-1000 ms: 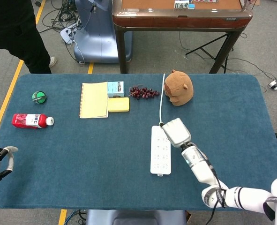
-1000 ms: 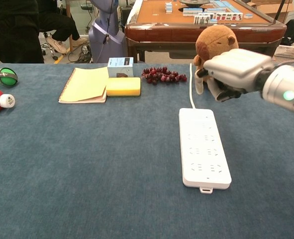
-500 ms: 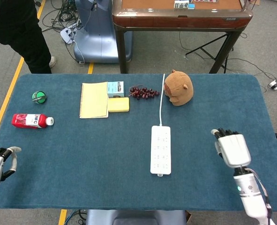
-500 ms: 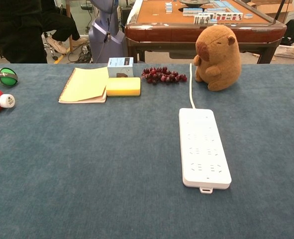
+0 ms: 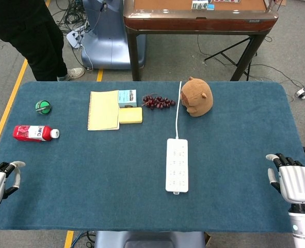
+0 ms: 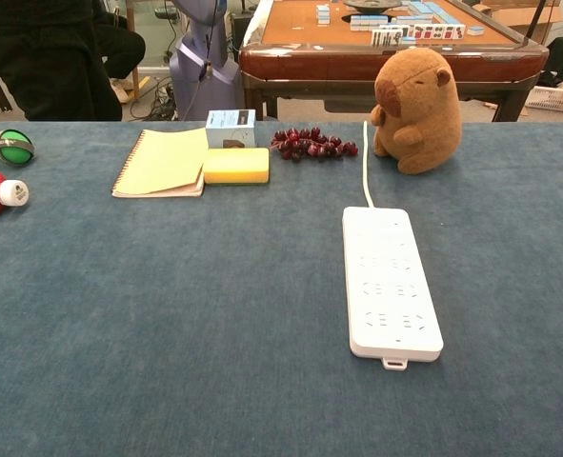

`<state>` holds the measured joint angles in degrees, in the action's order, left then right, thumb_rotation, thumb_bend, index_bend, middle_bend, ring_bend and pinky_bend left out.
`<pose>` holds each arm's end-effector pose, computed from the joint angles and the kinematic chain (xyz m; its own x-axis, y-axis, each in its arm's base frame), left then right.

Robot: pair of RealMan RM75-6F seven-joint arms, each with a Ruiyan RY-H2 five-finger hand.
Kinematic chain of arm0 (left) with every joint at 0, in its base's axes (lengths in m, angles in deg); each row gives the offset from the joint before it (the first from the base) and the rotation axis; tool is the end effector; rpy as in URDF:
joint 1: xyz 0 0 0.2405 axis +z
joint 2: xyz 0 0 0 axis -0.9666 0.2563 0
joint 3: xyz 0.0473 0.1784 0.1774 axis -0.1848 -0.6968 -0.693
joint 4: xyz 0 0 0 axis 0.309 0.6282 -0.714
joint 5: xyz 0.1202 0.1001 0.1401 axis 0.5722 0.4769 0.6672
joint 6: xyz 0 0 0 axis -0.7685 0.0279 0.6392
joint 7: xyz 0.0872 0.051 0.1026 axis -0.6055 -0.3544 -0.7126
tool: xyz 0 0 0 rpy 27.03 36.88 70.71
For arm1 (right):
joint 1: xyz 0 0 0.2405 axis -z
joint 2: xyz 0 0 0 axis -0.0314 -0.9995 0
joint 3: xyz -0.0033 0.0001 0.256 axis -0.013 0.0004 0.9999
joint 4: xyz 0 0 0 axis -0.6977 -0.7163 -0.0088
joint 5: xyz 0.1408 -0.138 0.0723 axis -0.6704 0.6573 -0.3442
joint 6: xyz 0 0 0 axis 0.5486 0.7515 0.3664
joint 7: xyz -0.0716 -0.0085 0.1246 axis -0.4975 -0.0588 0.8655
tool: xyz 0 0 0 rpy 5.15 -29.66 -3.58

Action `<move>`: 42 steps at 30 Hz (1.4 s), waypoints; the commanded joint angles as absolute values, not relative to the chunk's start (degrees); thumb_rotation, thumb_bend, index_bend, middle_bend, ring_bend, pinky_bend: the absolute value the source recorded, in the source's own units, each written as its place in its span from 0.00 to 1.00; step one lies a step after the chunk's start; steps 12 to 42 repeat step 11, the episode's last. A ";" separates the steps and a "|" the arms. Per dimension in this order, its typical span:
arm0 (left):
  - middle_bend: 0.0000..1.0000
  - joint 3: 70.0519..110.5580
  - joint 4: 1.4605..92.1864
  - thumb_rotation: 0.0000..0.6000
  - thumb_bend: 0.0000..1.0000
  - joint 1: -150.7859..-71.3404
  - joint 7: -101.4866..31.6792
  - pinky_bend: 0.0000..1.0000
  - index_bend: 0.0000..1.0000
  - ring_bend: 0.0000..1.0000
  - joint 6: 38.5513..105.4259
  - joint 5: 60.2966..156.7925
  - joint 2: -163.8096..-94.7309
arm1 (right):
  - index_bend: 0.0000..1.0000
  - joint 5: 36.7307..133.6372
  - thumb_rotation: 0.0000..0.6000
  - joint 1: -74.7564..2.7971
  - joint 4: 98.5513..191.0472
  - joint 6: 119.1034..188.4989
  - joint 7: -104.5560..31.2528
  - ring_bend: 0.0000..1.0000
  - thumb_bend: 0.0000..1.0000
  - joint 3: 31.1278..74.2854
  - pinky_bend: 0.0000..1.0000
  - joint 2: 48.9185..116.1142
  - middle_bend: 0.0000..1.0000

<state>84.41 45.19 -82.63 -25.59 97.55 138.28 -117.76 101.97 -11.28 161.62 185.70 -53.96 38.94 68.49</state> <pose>-0.3443 0.1985 0.1584 0.4691 -0.0965 0.8779 0.8699 -0.1211 -0.4782 -0.3064 -0.1815 0.1483 0.5855 0.0856 0.8062 -0.8107 0.0536 0.5830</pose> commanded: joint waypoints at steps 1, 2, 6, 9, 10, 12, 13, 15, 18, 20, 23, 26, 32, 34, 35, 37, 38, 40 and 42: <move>0.53 84.31 45.12 1.00 0.61 -82.76 -25.50 0.64 0.46 0.43 97.51 138.49 -117.84 | 0.35 103.33 1.00 -10.32 161.35 185.91 -51.65 0.43 0.42 39.89 0.55 67.72 0.37; 0.53 84.29 45.13 1.00 0.61 -82.80 -25.47 0.64 0.46 0.43 97.44 138.50 -117.88 | 0.35 103.43 1.00 -10.20 161.30 185.63 -51.27 0.43 0.42 40.03 0.55 67.62 0.37; 0.53 84.20 45.11 1.00 0.61 -83.09 -25.58 0.64 0.46 0.43 96.91 138.51 -118.08 | 0.35 103.48 1.00 -10.14 161.02 183.44 -49.88 0.42 0.42 40.58 0.55 67.19 0.37; 0.53 84.11 45.04 1.00 0.61 -83.27 -25.88 0.64 0.46 0.43 96.60 138.56 -118.26 | 0.35 103.74 1.00 -10.05 160.93 182.26 -49.50 0.42 0.42 40.95 0.55 67.03 0.37; 0.53 84.03 45.08 1.00 0.61 -83.29 -25.90 0.64 0.46 0.43 96.58 138.66 -118.29 | 0.35 104.03 1.00 -9.94 160.97 182.07 -49.50 0.42 0.42 41.04 0.55 67.01 0.37; 0.53 83.98 45.08 1.00 0.61 -83.29 -25.97 0.64 0.46 0.43 96.64 138.74 -118.30 | 0.35 104.34 1.00 -9.84 160.99 182.03 -49.51 0.42 0.42 41.11 0.55 67.02 0.37; 0.53 83.98 45.08 1.00 0.61 -83.29 -25.97 0.64 0.46 0.43 96.64 138.74 -118.30 | 0.35 104.34 1.00 -9.84 160.99 182.03 -49.51 0.42 0.42 41.11 0.55 67.02 0.37; 0.53 83.98 45.08 1.00 0.61 -83.29 -25.97 0.64 0.46 0.43 96.64 138.74 -118.30 | 0.35 104.34 1.00 -9.84 160.99 182.03 -49.51 0.42 0.42 41.11 0.55 67.02 0.37; 0.53 83.98 45.08 1.00 0.61 -83.29 -25.97 0.64 0.46 0.43 96.64 138.74 -118.30 | 0.35 104.34 1.00 -9.84 160.99 182.03 -49.51 0.42 0.42 41.11 0.55 67.02 0.37; 0.53 83.98 45.08 1.00 0.61 -83.29 -25.97 0.64 0.46 0.43 96.64 138.74 -118.30 | 0.35 104.34 1.00 -9.84 160.99 182.03 -49.51 0.42 0.42 41.11 0.55 67.02 0.37; 0.53 83.98 45.08 1.00 0.61 -83.29 -25.97 0.64 0.46 0.43 96.64 138.74 -118.30 | 0.35 104.34 1.00 -9.84 160.99 182.03 -49.51 0.42 0.42 41.11 0.55 67.02 0.37; 0.53 83.98 45.08 1.00 0.61 -83.29 -25.97 0.64 0.46 0.43 96.64 138.74 -118.30 | 0.35 104.34 1.00 -9.84 160.99 182.03 -49.51 0.42 0.42 41.11 0.55 67.02 0.37; 0.53 83.98 45.08 1.00 0.61 -83.29 -25.97 0.64 0.46 0.43 96.64 138.74 -118.30 | 0.35 104.34 1.00 -9.84 160.99 182.03 -49.51 0.42 0.42 41.11 0.55 67.02 0.37; 0.53 83.98 45.08 1.00 0.61 -83.29 -25.97 0.64 0.46 0.43 96.64 138.74 -118.30 | 0.35 104.34 1.00 -9.84 160.99 182.03 -49.51 0.42 0.42 41.11 0.55 67.02 0.37; 0.53 83.98 45.08 1.00 0.61 -83.29 -25.97 0.64 0.46 0.43 96.64 138.74 -118.30 | 0.35 104.34 1.00 -9.84 160.99 182.03 -49.51 0.42 0.42 41.11 0.55 67.02 0.37; 0.53 83.98 45.08 1.00 0.61 -83.29 -25.97 0.64 0.46 0.43 96.64 138.74 -118.30 | 0.35 104.34 1.00 -9.84 160.99 182.03 -49.51 0.42 0.42 41.11 0.55 67.02 0.37; 0.53 83.98 45.08 1.00 0.61 -83.29 -25.97 0.64 0.46 0.43 96.64 138.74 -118.30 | 0.35 104.34 1.00 -9.84 160.99 182.03 -49.51 0.42 0.42 41.11 0.55 67.02 0.37; 0.53 83.98 45.08 1.00 0.61 -83.29 -25.97 0.64 0.46 0.43 96.64 138.74 -118.30 | 0.35 104.34 1.00 -9.84 160.99 182.03 -49.51 0.42 0.42 41.11 0.55 67.02 0.37; 0.53 83.98 45.08 1.00 0.61 -83.29 -25.97 0.64 0.46 0.43 96.64 138.74 -118.30 | 0.35 104.34 1.00 -9.84 160.99 182.03 -49.51 0.42 0.42 41.11 0.55 67.02 0.37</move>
